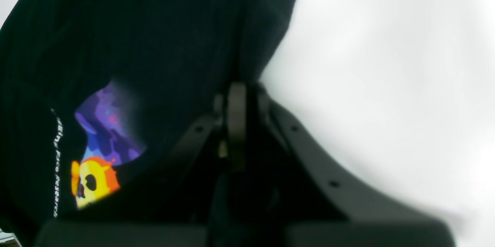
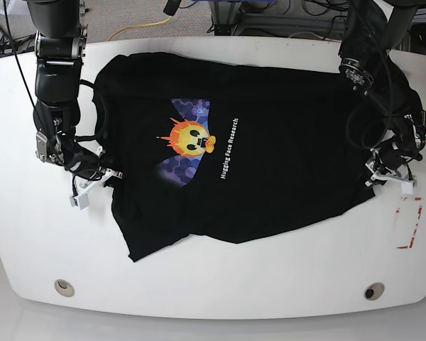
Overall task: Fold the T-shirt properly
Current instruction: 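Lift the side edges and fold them toward the shirt's collar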
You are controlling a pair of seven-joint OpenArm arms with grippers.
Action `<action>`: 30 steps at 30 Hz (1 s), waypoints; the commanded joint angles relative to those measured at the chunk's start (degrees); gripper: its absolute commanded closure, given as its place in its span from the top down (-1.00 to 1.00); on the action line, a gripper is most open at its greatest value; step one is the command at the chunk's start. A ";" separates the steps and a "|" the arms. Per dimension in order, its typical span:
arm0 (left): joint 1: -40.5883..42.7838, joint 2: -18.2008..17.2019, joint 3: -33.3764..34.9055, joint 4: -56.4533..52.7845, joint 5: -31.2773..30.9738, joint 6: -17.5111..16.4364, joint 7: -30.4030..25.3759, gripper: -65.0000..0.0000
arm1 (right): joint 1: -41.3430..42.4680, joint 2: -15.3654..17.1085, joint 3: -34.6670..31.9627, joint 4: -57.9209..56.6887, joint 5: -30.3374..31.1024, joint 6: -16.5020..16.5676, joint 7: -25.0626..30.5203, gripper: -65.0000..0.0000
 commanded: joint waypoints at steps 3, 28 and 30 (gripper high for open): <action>-1.63 -0.95 0.13 1.29 -1.20 -0.33 -0.72 -0.99 | 0.91 0.75 -0.01 0.53 -0.50 -0.40 -0.64 -1.00; 0.04 -1.04 18.41 32.85 -1.11 -0.59 10.27 -1.00 | 7.68 5.06 -0.10 7.04 -0.41 0.04 -2.92 -1.00; 0.13 -1.13 20.08 35.66 -1.11 -0.59 10.27 -1.00 | 9.35 5.23 -0.10 7.13 -0.50 0.04 -3.19 -1.00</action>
